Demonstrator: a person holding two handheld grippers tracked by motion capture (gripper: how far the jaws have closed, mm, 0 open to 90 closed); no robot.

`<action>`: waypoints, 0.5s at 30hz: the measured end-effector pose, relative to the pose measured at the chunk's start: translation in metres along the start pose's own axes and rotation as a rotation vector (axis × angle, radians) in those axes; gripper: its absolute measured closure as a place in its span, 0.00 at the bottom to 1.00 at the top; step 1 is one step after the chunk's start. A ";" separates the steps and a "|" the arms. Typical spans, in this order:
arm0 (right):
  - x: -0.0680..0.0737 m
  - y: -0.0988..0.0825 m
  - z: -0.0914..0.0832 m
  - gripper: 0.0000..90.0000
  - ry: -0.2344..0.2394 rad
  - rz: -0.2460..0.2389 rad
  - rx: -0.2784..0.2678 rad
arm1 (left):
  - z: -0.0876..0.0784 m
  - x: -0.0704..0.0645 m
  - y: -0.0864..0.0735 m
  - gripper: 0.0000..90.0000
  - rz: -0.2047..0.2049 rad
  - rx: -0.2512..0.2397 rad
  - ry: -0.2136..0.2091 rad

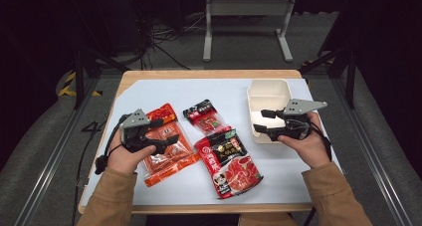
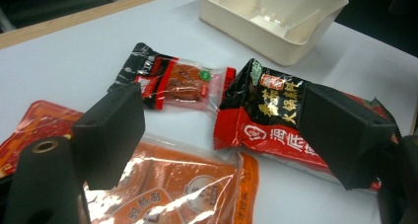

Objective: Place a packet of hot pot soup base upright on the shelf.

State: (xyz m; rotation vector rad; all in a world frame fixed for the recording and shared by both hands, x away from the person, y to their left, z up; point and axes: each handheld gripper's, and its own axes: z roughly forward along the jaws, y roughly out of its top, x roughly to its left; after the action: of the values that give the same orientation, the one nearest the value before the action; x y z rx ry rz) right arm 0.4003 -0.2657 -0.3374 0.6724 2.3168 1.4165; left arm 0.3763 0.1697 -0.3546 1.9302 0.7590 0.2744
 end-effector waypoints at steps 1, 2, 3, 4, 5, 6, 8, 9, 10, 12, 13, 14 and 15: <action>0.000 0.000 0.000 0.46 0.001 -0.001 -0.001 | 0.002 -0.001 0.001 0.21 0.001 0.005 -0.007; 0.000 0.000 0.000 0.47 -0.001 -0.003 0.000 | 0.005 -0.002 0.002 0.21 0.008 0.007 -0.009; 0.000 0.001 -0.001 0.48 0.000 -0.001 -0.002 | 0.007 -0.003 0.002 0.21 0.009 0.012 -0.015; 0.000 0.001 -0.001 0.49 0.004 0.002 -0.003 | 0.009 -0.004 0.003 0.21 0.009 0.008 -0.017; 0.000 0.001 -0.001 0.49 0.008 0.006 -0.006 | 0.011 -0.005 0.004 0.21 0.010 0.011 -0.021; 0.000 0.001 -0.002 0.50 0.010 0.008 -0.010 | 0.014 -0.006 0.005 0.21 0.008 0.010 -0.023; 0.000 0.002 -0.004 0.51 0.005 0.010 -0.015 | 0.019 -0.008 0.006 0.21 0.010 0.013 -0.032; 0.000 0.002 -0.005 0.51 0.005 0.009 -0.018 | 0.020 -0.008 0.006 0.21 0.010 0.016 -0.033; 0.000 0.002 -0.005 0.51 0.005 0.009 -0.018 | 0.020 -0.008 0.006 0.21 0.010 0.016 -0.033; -0.001 0.003 -0.006 0.51 0.002 0.008 -0.032 | 0.024 -0.009 0.007 0.21 0.011 0.016 -0.034; -0.001 0.003 -0.007 0.52 0.004 0.009 -0.038 | 0.025 -0.009 0.007 0.21 0.010 0.019 -0.036; -0.001 0.003 -0.007 0.52 0.009 0.009 -0.040 | 0.027 -0.010 0.007 0.21 0.004 0.015 -0.038; -0.001 0.003 -0.008 0.52 0.009 0.009 -0.042 | 0.029 -0.010 0.007 0.21 0.003 0.011 -0.037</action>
State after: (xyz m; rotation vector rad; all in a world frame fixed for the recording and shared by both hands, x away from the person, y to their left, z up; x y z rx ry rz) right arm 0.3980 -0.2710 -0.3314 0.6662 2.2864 1.4708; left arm 0.3856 0.1404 -0.3603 1.9415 0.7347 0.2365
